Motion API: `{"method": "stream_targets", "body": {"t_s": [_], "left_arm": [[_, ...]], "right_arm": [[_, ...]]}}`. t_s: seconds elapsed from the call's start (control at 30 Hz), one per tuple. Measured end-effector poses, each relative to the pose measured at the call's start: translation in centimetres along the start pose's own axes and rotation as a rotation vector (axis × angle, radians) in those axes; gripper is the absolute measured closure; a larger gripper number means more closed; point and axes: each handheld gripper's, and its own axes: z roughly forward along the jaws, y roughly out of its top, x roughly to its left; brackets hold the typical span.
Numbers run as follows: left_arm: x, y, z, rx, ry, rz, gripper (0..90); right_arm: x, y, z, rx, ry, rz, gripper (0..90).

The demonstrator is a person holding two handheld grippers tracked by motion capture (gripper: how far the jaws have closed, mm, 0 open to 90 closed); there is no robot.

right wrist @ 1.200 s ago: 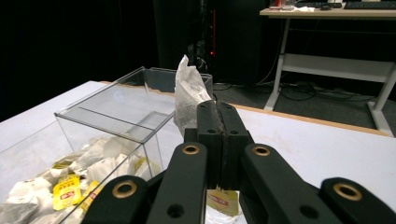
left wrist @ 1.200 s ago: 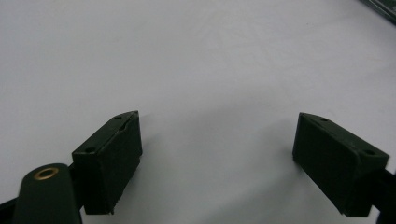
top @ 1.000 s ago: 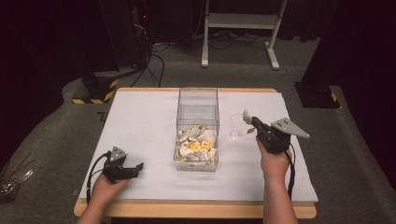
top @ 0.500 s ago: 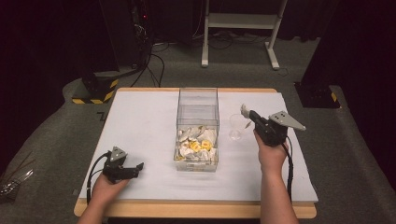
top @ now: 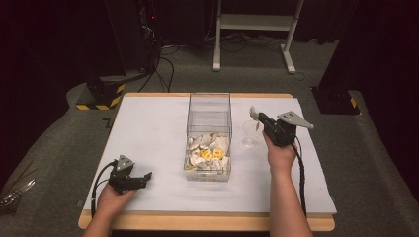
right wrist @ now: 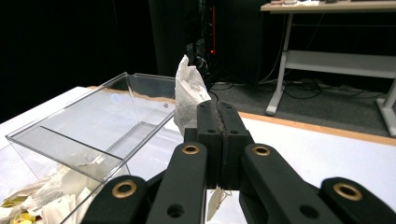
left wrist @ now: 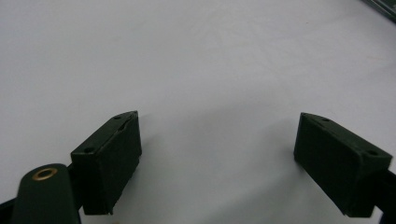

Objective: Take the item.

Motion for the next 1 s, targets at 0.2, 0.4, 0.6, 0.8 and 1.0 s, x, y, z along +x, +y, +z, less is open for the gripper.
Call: {"method": "stream_targets", "body": {"t_s": [0.2, 0.4, 0.6, 0.8, 1.0], "left_arm": [[0.0, 0.0, 0.0, 0.000, -0.001, -0.001, 15.3], [0.0, 0.0, 0.0, -0.001, -0.002, -0.002, 15.3], [0.0, 0.0, 0.0, 0.000, -0.002, 0.000, 15.3], [-0.1, 0.0, 0.0, -0.001, 0.006, 0.005, 15.4], [-0.1, 0.0, 0.0, 0.001, 0.007, 0.007, 15.4]], "right_arm": [[-0.4, -0.7, 0.6, 0.033, -0.007, 0.006, 89.5], [-0.5, -1.3, 0.7, 0.064, -0.005, 0.017, 80.7], [-0.5, -1.4, 0.6, 0.082, 0.009, 0.026, 73.6], [-0.2, -1.6, 0.6, 0.095, 0.003, 0.015, 65.4], [0.0, -1.7, 0.5, 0.102, -0.014, 0.022, 50.5]]}}
